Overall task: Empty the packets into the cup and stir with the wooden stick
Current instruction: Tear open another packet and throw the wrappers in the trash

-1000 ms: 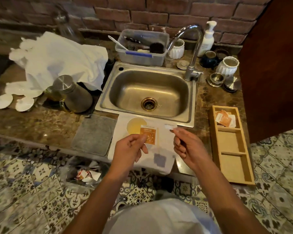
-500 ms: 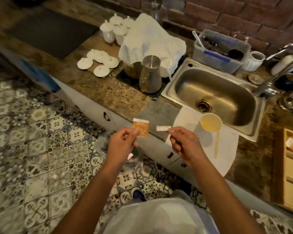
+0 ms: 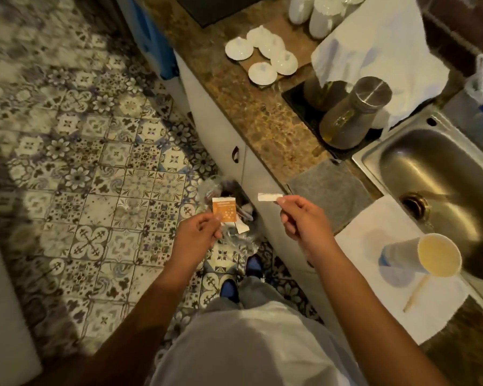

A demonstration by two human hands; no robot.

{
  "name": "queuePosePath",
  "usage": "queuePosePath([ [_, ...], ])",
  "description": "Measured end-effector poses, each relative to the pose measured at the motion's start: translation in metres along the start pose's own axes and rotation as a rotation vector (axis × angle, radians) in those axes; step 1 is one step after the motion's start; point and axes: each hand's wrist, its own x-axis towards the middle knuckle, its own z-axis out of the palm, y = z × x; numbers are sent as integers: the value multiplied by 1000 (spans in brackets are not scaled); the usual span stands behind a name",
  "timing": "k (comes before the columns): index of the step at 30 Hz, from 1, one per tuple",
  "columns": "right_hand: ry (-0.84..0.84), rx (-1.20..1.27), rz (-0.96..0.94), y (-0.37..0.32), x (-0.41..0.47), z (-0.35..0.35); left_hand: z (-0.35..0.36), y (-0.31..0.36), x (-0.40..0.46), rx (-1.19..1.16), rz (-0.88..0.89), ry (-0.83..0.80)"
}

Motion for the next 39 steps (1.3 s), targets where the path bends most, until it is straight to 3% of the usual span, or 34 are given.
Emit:
queuePosePath([
  [16,-75,-60,278,46,135,38,-2,-56,105,241,-138,177],
  [21,22,3,396,96,175,46,1,-111,155,269,-279,177],
  [25,83,-109,440,142,202,46,3,-150,191,242,-344,127],
  [31,411,-90,523,214,258,60,-4,-210,264,165,-469,49],
  [36,465,-45,561,256,312,79,-5,-254,333,243,-474,10],
  [39,473,-73,490,276,348,84,-2,-275,364,334,-450,30],
])
